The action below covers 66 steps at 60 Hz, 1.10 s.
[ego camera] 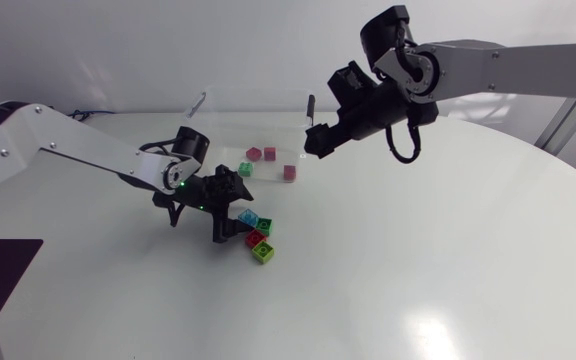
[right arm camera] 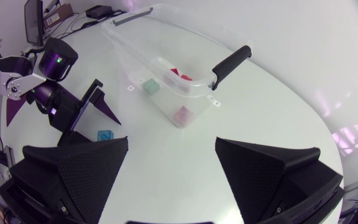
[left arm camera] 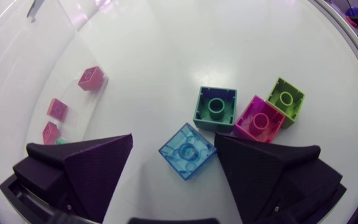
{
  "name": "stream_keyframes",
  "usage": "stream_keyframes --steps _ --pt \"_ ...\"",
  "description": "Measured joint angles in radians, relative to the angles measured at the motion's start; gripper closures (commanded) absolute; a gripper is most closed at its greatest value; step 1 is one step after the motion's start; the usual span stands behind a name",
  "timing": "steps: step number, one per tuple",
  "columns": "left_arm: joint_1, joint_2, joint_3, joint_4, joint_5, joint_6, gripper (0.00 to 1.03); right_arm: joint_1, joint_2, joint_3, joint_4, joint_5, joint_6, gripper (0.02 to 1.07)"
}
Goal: Place the duplo bricks in the container
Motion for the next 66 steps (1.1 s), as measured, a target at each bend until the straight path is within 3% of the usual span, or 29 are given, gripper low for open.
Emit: stream_keyframes --steps 15,22,57,61,66 --pt "0.002 0.013 0.033 -0.083 0.000 0.005 0.49 -0.002 0.000 -0.009 0.003 0.000 -0.004 0.06" --pt "0.002 0.017 0.035 -0.101 0.000 0.004 0.77 -0.002 0.000 -0.009 0.003 0.000 -0.007 0.06" --pt "0.061 -0.091 -0.045 -0.181 -0.045 0.024 0.76 0.073 -0.039 -0.100 0.008 -0.023 -0.063 0.06" --pt "0.061 -0.108 -0.056 -0.181 -0.045 0.027 0.67 0.073 -0.040 -0.100 0.013 -0.022 -0.064 0.06" --pt "0.061 -0.124 -0.067 -0.181 -0.045 0.027 0.41 0.074 -0.040 -0.100 0.013 -0.022 -0.064 0.06"
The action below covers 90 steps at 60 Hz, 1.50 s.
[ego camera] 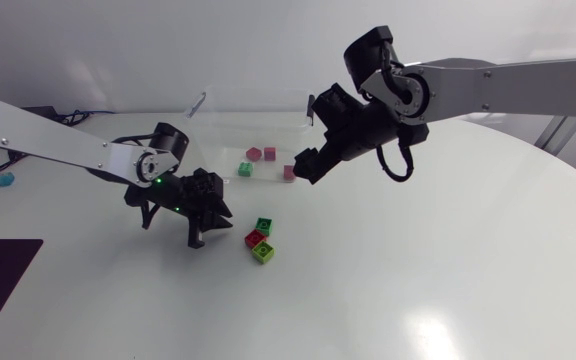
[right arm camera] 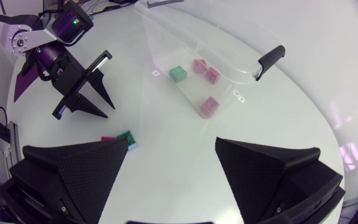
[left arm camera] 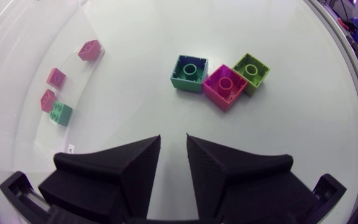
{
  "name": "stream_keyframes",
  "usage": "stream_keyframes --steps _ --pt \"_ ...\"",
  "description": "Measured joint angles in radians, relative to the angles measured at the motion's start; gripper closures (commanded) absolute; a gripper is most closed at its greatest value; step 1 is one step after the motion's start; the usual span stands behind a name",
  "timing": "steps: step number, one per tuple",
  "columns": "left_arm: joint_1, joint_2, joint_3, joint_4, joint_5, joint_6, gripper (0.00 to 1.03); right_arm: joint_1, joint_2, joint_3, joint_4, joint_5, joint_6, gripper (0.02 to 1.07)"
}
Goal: Place the duplo bricks in the container
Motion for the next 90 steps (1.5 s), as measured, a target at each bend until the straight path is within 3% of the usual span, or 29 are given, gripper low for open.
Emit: stream_keyframes --steps 3,10,30,65,90 --pt "0.005 -0.004 -0.002 0.000 0.000 0.000 0.29 0.002 0.000 0.000 0.000 0.000 0.000 0.06" --pt "0.034 -0.008 -0.003 0.000 0.000 0.000 0.20 0.006 0.000 0.000 0.000 0.000 -0.008 0.06" --pt "0.127 -0.058 -0.049 0.000 0.000 0.000 0.17 0.029 0.000 -0.001 0.000 0.000 -0.012 0.06" --pt "0.112 -0.171 -0.169 -0.006 0.019 -0.020 0.14 0.159 0.091 -0.013 -0.080 0.034 -0.072 0.06" --pt "0.135 -0.272 -0.257 -0.007 0.019 -0.053 0.11 0.209 0.267 0.091 -0.302 0.035 0.011 0.06"
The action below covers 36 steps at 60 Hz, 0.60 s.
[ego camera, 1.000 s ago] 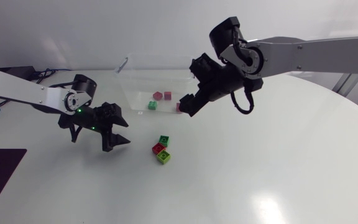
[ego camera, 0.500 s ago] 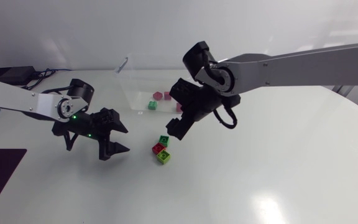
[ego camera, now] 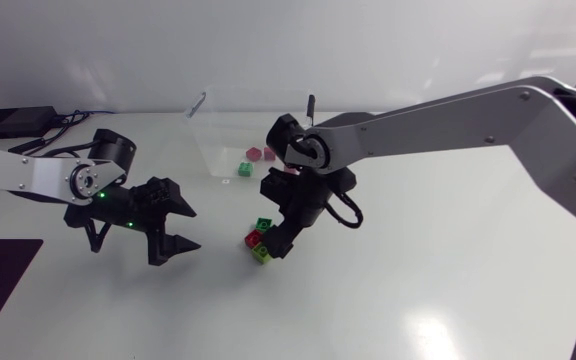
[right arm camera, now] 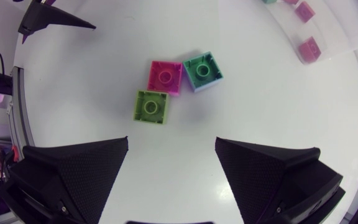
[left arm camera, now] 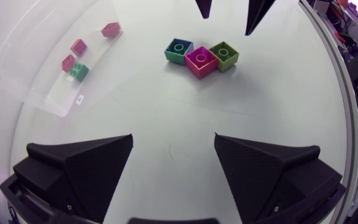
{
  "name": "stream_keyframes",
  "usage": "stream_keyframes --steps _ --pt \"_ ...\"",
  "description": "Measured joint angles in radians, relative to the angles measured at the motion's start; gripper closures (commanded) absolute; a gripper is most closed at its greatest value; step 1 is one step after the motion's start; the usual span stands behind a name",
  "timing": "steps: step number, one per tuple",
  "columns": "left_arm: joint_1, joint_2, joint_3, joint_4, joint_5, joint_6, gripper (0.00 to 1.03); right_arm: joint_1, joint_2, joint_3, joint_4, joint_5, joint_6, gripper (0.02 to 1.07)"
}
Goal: Place the duplo bricks in the container
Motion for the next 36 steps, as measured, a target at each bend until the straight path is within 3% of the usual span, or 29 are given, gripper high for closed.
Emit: stream_keyframes --steps 28,36 --pt "0.052 -0.073 -0.006 -0.008 0.003 -0.027 0.10 0.051 0.149 0.214 -0.141 0.009 0.059 0.07" --pt "0.057 -0.078 -0.008 -0.008 0.003 -0.027 0.10 0.056 0.183 0.264 -0.180 0.011 0.063 0.12"
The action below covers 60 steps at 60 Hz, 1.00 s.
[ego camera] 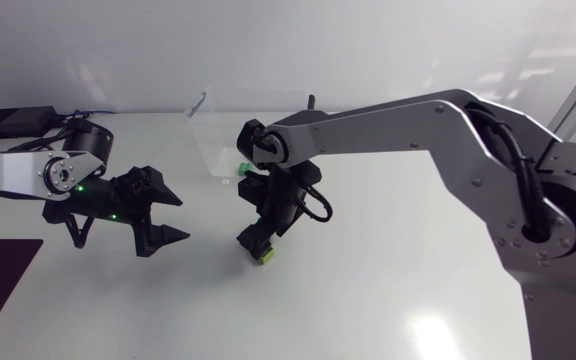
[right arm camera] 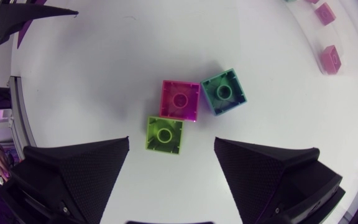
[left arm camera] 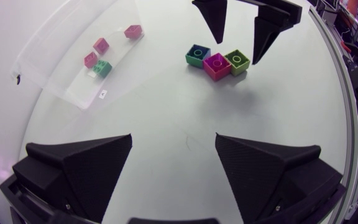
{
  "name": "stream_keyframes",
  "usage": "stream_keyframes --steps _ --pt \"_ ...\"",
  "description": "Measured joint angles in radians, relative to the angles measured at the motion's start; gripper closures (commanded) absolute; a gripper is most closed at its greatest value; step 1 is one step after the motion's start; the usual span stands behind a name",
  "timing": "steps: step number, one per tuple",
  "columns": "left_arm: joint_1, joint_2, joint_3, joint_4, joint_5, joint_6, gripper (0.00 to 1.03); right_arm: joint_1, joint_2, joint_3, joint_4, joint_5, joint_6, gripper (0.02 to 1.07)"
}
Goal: Place the duplo bricks in the container
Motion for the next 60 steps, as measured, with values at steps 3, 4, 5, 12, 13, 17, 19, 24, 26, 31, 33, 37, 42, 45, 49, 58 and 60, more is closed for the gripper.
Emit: stream_keyframes --steps 3,4,5,12,13,17,19,24,26,31,33,37,42,45,49,58,60 --pt "0.000 0.000 -0.004 -0.002 0.000 0.000 0.10 0.007 0.013 0.017 -0.010 0.000 0.003 0.12" --pt "0.000 -0.002 -0.005 -0.005 0.000 0.000 0.10 0.009 0.017 0.021 -0.011 0.001 0.006 0.12" --pt "0.000 -0.002 -0.006 -0.008 0.000 0.000 0.10 0.012 0.021 0.026 -0.014 0.002 0.007 0.12" --pt "0.000 -0.013 -0.016 -0.017 0.000 0.000 0.10 0.031 0.050 0.053 -0.039 0.011 0.018 0.20" --pt "0.000 -0.015 -0.016 -0.018 0.000 0.000 0.10 0.033 0.054 0.056 -0.041 0.011 0.019 0.22" --pt "0.000 -0.021 -0.017 -0.018 0.000 -0.003 0.10 0.039 0.068 0.063 -0.051 0.014 0.021 0.30" --pt "0.000 -0.024 -0.017 -0.018 0.000 -0.003 0.09 0.039 0.073 0.063 -0.054 0.015 0.021 0.35" --pt "0.000 -0.026 -0.017 -0.018 0.000 -0.003 0.09 0.040 0.084 0.063 -0.058 0.016 0.021 0.55" --pt "0.000 -0.026 -0.018 -0.018 0.000 -0.003 0.09 0.039 0.086 0.065 -0.059 0.019 0.022 0.64" --pt "-0.004 -0.026 -0.025 -0.018 0.000 -0.007 0.09 0.039 0.089 0.067 -0.059 0.019 0.022 0.77" --pt "-0.008 -0.026 -0.029 -0.018 0.000 -0.007 0.09 0.039 0.089 0.067 -0.059 0.019 0.022 0.77" --pt "-0.021 -0.026 -0.032 -0.018 0.000 -0.012 0.09 0.039 0.089 0.066 -0.059 0.019 0.022 0.78" --pt "-0.048 -0.024 -0.032 -0.011 -0.001 -0.032 0.09 0.033 0.078 0.056 -0.054 0.019 0.021 0.78" --pt "-0.074 -0.016 -0.032 0.003 -0.009 -0.052 0.09 0.027 0.064 0.039 -0.054 0.019 0.021 0.78" --pt "-0.114 0.002 -0.032 0.029 -0.028 -0.076 0.09 0.011 0.032 0.011 -0.052 0.019 0.021 0.78" --pt "-0.208 0.069 -0.032 0.111 -0.076 -0.135 0.09 -0.044 -0.068 -0.013 -0.050 0.024 0.021 0.78" --pt "-0.226 0.091 -0.031 0.130 -0.086 -0.148 0.09 -0.056 -0.091 -0.013 -0.048 0.027 0.021 0.78"
